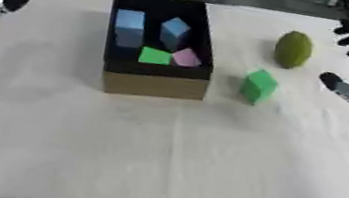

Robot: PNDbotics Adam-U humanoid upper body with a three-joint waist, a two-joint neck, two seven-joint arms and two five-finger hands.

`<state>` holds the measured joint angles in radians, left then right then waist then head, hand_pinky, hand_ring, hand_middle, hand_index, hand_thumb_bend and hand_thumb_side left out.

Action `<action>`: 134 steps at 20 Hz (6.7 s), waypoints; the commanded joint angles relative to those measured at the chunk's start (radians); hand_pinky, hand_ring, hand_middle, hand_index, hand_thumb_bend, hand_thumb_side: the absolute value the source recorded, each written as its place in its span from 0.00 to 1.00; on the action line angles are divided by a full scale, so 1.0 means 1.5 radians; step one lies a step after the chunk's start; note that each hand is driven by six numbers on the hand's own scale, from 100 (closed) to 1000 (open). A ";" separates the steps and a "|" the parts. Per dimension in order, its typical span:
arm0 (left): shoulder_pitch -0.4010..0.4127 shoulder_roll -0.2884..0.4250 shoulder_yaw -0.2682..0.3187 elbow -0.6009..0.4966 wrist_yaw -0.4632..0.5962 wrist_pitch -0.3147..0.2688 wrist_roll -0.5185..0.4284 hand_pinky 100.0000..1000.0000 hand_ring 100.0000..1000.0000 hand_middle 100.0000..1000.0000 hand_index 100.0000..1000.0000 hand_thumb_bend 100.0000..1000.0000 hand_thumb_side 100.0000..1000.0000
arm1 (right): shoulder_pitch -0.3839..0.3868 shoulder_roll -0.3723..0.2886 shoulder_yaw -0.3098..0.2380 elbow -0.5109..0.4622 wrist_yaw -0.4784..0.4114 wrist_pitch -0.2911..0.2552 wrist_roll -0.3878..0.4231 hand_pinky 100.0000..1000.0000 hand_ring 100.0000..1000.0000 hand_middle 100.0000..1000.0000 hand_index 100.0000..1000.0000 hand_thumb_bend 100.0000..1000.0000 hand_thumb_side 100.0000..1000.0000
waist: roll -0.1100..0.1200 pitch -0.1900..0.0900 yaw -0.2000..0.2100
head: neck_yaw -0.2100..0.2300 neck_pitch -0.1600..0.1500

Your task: Pick up objects on the table and place them in the box.

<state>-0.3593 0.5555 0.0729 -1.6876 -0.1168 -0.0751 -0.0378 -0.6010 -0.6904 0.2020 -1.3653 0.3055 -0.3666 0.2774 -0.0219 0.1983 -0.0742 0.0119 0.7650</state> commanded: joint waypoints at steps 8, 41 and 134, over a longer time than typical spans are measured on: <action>0.020 -0.020 0.015 -0.014 0.008 0.010 -0.004 0.80 0.68 0.66 0.81 0.69 0.53 | -0.105 0.029 0.024 0.102 0.035 -0.025 0.075 0.69 0.80 0.86 1.00 0.32 0.46 | -0.011 -0.012 0.011 | -0.013 0.003; 0.031 -0.044 0.004 -0.009 0.002 0.015 -0.036 0.80 0.67 0.65 0.81 0.68 0.54 | -0.174 0.172 0.020 0.288 0.289 -0.088 0.091 0.76 0.87 0.88 1.00 0.35 0.48 | -0.008 -0.010 0.021 | -0.025 0.003; 0.017 -0.074 -0.048 0.004 0.007 0.005 -0.107 0.81 0.69 0.66 0.80 0.60 0.57 | -0.324 0.288 -0.020 0.210 0.326 -0.078 -0.083 0.75 0.87 0.92 1.00 0.40 0.44 | -0.006 -0.016 0.086 | -0.081 0.003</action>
<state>-0.3251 0.4205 -0.0124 -1.6697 -0.1071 -0.0668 -0.2042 -1.0714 -0.2204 0.1830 -1.0118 0.8179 -0.4898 0.1598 -0.0248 0.1983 0.0537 -0.1149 0.7651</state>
